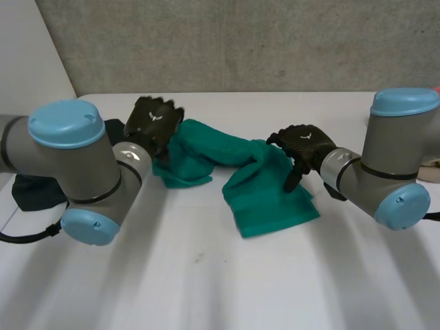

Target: Fold the laundry.

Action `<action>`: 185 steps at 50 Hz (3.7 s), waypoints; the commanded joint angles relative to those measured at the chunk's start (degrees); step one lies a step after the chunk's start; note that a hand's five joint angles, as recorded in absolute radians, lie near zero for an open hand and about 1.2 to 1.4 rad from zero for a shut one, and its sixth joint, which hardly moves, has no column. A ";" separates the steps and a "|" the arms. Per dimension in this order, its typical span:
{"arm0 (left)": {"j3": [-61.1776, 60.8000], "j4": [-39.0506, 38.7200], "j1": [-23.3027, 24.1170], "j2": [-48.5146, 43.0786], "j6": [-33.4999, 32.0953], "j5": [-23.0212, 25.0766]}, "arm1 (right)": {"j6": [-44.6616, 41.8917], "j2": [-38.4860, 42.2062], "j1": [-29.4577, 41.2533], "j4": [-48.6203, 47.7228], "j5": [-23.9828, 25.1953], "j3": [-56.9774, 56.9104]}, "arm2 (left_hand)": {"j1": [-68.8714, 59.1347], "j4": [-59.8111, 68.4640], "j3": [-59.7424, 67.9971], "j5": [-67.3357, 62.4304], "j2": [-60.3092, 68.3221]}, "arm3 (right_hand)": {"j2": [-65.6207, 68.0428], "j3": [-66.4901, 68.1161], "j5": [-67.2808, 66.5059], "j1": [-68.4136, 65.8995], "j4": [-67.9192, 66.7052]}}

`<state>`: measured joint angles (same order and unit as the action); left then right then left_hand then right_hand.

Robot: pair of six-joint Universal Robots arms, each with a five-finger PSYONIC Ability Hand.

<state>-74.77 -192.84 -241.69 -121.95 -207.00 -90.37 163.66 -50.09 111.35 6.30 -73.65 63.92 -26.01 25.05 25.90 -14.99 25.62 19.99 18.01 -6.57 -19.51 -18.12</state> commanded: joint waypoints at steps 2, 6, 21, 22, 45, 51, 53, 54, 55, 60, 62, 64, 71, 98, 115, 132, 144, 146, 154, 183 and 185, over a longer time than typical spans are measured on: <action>6.91 0.09 -3.53 -12.86 0.19 4.32 | 13.35 4.99 1.50 -6.29 0.44 -4.14 | 1.16 -0.20 -1.05 0.14 -0.77 | -2.00 -0.02 -1.42 1.52 0.14; 9.99 0.18 -3.62 -16.56 0.10 5.03 | 13.71 9.82 3.79 -9.20 -0.79 -8.80 | 0.82 0.14 -0.71 -0.19 -0.44 | -1.33 0.65 -2.09 0.85 -0.54; 10.35 0.27 -2.91 -13.33 0.28 2.22 | 13.71 16.78 5.99 -8.94 -2.02 -17.86 | -53.99 54.95 54.10 -55.01 54.38 | 60.01 61.99 -63.43 -60.49 -61.88; 9.56 0.36 -2.83 -10.62 0.63 1.61 | 13.53 15.73 5.73 -8.67 -2.46 -17.51 | -53.99 54.95 54.10 -55.01 54.38 | 60.01 61.99 -63.43 -60.49 -61.88; -4.76 11.26 -2.12 30.45 25.94 4.24 | -4.31 -19.88 -1.13 1.17 -3.17 -12.67 | -53.99 54.95 54.10 -55.01 54.38 | 60.01 61.99 -63.43 -60.49 -61.88; -8.55 10.38 -2.21 23.09 25.77 4.15 | -7.99 -7.43 2.29 0.56 -3.17 -13.90 | -53.99 54.95 54.10 -55.01 54.38 | 60.01 61.99 -63.43 -60.49 -61.88; -8.29 9.59 -2.30 17.38 25.77 3.97 | -9.23 -3.98 2.73 0.03 -3.08 -13.99 | -53.99 54.95 54.10 -55.01 54.38 | 60.01 61.99 -63.43 -60.49 -61.88; -8.02 9.32 -2.30 15.36 25.77 3.89 | -10.01 -1.88 3.00 -0.58 -3.08 -14.17 | -53.99 54.95 54.10 -55.01 54.38 | 60.01 61.99 -63.43 -60.49 -61.88; -7.76 9.06 -2.38 13.42 25.68 3.80 | -10.98 1.01 3.17 -1.89 -3.25 -14.52 | -53.99 54.95 54.10 -55.01 54.38 | 60.01 61.99 -63.43 -60.49 -61.88; -2.59 8.88 -2.91 0.87 24.98 0.91 | -13.45 8.15 3.44 -6.12 -4.48 -14.78 | -53.99 54.95 54.10 -55.01 54.38 | -9.99 -8.01 6.57 9.51 8.12; -1.35 8.97 -3.09 -1.70 24.80 -0.06 | -14.24 8.78 3.44 -6.21 -5.97 -14.26 | -53.99 54.95 54.10 -55.01 54.38 | -9.99 -8.01 6.57 9.51 8.12; -1.08 9.41 -3.26 -3.55 24.54 -0.59 | -14.42 8.08 3.44 -6.04 -6.94 -13.65 | -47.35 48.32 47.46 -48.37 47.74 | -9.99 -8.01 6.57 9.51 8.12; -5.81 9.41 -2.91 1.42 21.12 -0.42 | -14.42 -5.36 2.74 -5.95 -6.77 -1.97 | -4.78 5.75 4.89 -5.80 5.17 | -9.99 -8.01 6.57 9.51 8.12; -4.26 -1.76 9.66 -8.21 -10.08 5.38 | -14.77 -20.05 -3.68 -4.10 -3.26 35.13 | -0.18 1.14 0.29 -1.20 0.57 | -9.99 -8.01 6.57 9.51 8.12; -5.03 0.09 12.29 4.16 -5.88 2.39 | -12.58 -21.45 -6.93 -7.00 -3.87 35.40 | -53.99 54.95 54.10 -55.01 54.38 | -9.99 -8.01 6.57 9.51 8.12; -7.49 2.90 10.89 22.02 1.60 2.57 | 7.13 -17.96 2.72 -8.49 -5.18 27.67 | -53.99 54.95 54.10 -55.01 54.38 | -9.99 -8.01 6.57 9.51 8.12; -12.15 3.43 10.36 5.86 -4.63 6.26 | 3.07 -16.97 3.44 -8.76 -7.74 29.42 | -4.06 5.02 4.17 -5.07 4.44 | -9.99 -8.01 6.57 9.51 8.12; -11.63 3.52 8.96 2.69 -7.18 6.87 | 3.07 -16.97 3.26 -8.85 -7.74 29.60 | -4.39 5.35 4.50 -5.41 4.78 | -9.99 -8.01 6.57 9.51 8.12; -9.08 3.17 6.32 -3.91 -13.96 7.14 | 2.81 -16.89 1.07 -9.29 -7.12 31.27 | -7.08 8.04 7.19 -8.10 7.46 | -9.99 -8.01 6.57 9.51 8.12; -5.65 1.94 8.34 10.21 -4.06 1.70 | 3.24 -21.36 1.33 -5.78 -8.44 30.39 | -53.99 54.95 54.10 -55.01 54.38 | -9.99 -8.01 6.57 9.51 8.12; -5.04 2.20 8.34 12.86 -1.14 1.16 | 5.17 -22.86 1.77 -4.81 -8.61 30.39 | -53.99 54.95 54.10 -55.01 54.38 | -9.99 -8.01 6.57 9.51 8.12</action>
<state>-81.02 -191.35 -233.60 -120.16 -217.69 -86.17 165.25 -68.08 112.40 -2.24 -81.51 94.67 -65.99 68.56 68.09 -55.81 68.52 12.57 12.42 -2.92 -13.52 -12.20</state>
